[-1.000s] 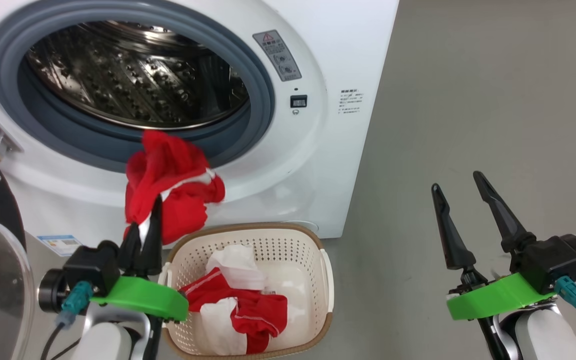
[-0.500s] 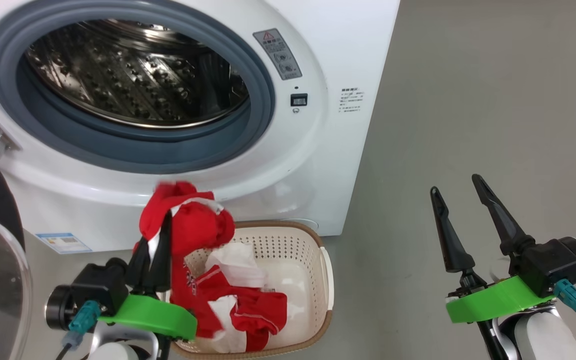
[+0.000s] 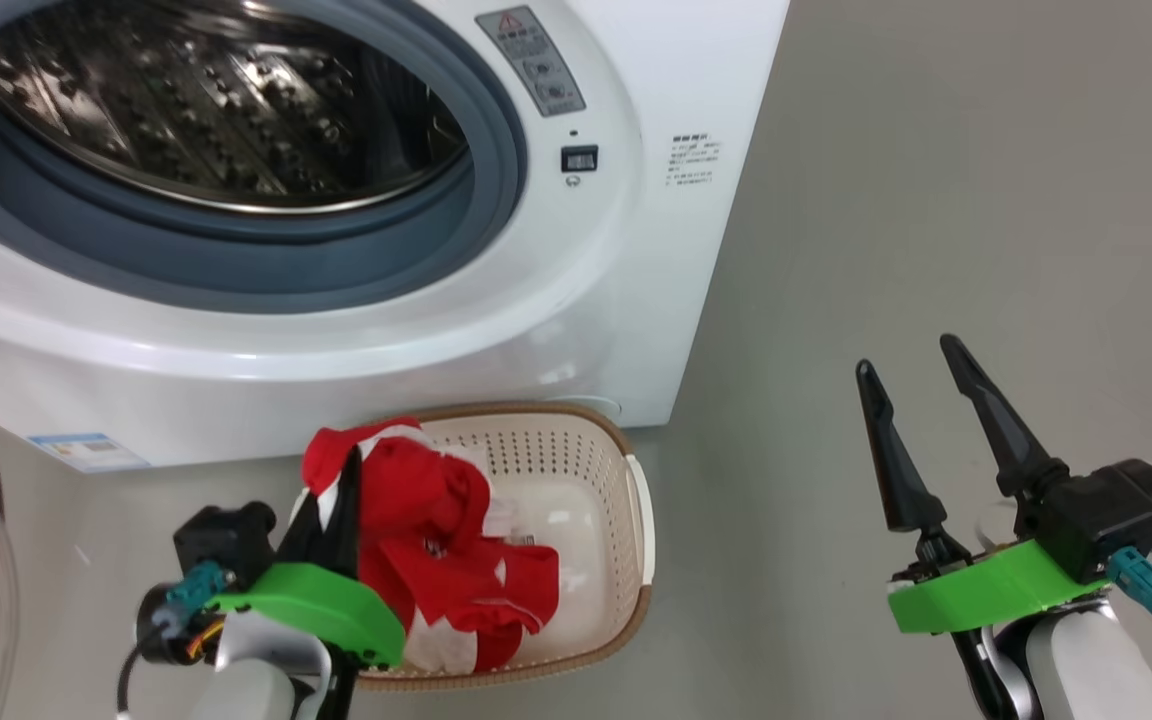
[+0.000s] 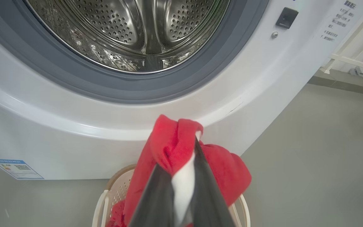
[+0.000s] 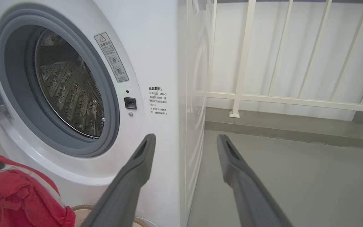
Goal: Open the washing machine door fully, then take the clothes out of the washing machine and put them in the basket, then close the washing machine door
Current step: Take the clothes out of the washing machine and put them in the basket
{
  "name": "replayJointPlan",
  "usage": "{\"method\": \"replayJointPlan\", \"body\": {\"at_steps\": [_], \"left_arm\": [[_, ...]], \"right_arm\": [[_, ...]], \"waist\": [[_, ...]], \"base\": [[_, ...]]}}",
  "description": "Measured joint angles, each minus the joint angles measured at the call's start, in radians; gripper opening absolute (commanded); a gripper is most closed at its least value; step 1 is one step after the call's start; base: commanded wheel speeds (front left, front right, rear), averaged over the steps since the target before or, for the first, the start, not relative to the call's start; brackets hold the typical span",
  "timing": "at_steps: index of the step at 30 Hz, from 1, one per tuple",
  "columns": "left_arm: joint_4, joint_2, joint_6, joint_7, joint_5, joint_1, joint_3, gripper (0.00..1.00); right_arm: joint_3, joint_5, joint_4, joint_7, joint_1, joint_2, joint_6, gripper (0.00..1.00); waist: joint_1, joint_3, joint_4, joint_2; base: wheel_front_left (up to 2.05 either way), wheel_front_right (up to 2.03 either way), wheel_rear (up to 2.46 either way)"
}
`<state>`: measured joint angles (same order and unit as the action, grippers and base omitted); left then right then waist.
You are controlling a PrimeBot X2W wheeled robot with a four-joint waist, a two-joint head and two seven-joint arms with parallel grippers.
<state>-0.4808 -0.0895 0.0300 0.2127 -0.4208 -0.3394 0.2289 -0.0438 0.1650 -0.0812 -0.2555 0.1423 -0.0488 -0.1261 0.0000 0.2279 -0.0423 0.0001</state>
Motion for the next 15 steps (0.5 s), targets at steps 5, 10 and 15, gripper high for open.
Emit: {"method": "replayJointPlan", "body": {"at_steps": [5, 10, 15], "left_arm": [[-0.133, 0.018, -0.027, -0.02, -0.046, -0.064, -0.002, 0.0], [-0.3, 0.02, -0.058, -0.06, -0.069, -0.149, -0.003, 0.0], [-0.438, 0.019, -0.077, -0.099, -0.075, -0.228, 0.004, 0.0]], "right_arm": [[-0.008, 0.003, 0.003, 0.0, 0.021, 0.0, 0.0, 1.0], [-0.026, 0.013, 0.006, 0.0, 0.048, 0.0, 0.0, 1.0], [-0.033, 0.023, 0.008, 0.0, 0.053, 0.0, 0.0, 1.0]], "waist": [[0.0, 0.037, -0.006, 0.0], [0.0, 0.086, -0.02, 0.0], [0.0, 0.134, -0.037, 0.0]], "base": [[0.0, 0.0, 0.0], [0.0, 0.0, 0.0], [0.0, 0.0, 0.0]]}}
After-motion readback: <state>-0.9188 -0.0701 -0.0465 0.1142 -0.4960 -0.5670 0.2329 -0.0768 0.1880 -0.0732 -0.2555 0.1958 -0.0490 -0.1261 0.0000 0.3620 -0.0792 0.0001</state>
